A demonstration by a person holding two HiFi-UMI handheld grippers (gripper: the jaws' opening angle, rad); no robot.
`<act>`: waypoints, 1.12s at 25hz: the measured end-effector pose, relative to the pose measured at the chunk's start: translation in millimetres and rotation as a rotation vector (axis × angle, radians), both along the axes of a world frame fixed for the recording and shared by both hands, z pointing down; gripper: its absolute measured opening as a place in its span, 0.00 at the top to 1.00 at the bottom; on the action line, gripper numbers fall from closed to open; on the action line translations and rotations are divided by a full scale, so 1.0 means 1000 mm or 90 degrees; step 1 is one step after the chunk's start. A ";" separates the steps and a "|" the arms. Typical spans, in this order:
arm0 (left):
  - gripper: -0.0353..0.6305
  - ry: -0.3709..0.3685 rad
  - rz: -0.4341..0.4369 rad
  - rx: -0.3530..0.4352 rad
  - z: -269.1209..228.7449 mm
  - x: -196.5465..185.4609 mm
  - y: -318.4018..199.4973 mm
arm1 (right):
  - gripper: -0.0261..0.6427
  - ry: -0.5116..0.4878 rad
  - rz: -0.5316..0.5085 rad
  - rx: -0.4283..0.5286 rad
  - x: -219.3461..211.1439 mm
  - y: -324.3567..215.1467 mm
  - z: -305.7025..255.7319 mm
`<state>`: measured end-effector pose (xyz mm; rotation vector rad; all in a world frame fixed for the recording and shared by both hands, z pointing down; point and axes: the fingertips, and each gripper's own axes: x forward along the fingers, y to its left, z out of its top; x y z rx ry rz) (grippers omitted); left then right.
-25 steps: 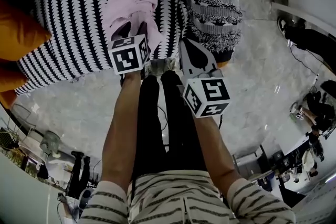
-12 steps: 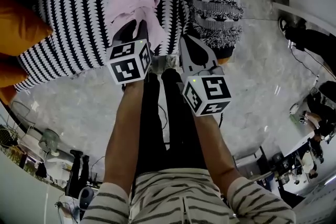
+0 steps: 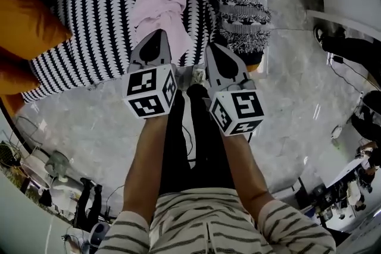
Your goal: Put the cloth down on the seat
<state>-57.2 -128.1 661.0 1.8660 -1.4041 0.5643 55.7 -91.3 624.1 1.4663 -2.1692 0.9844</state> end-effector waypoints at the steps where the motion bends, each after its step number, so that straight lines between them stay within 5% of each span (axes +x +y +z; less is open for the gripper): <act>1: 0.94 -0.001 -0.001 0.013 -0.012 -0.001 0.001 | 0.94 -0.004 -0.001 0.008 -0.002 0.001 -0.008; 28: 0.94 -0.034 0.013 0.292 -0.328 -0.011 0.060 | 0.94 -0.029 -0.075 0.256 -0.028 0.020 -0.305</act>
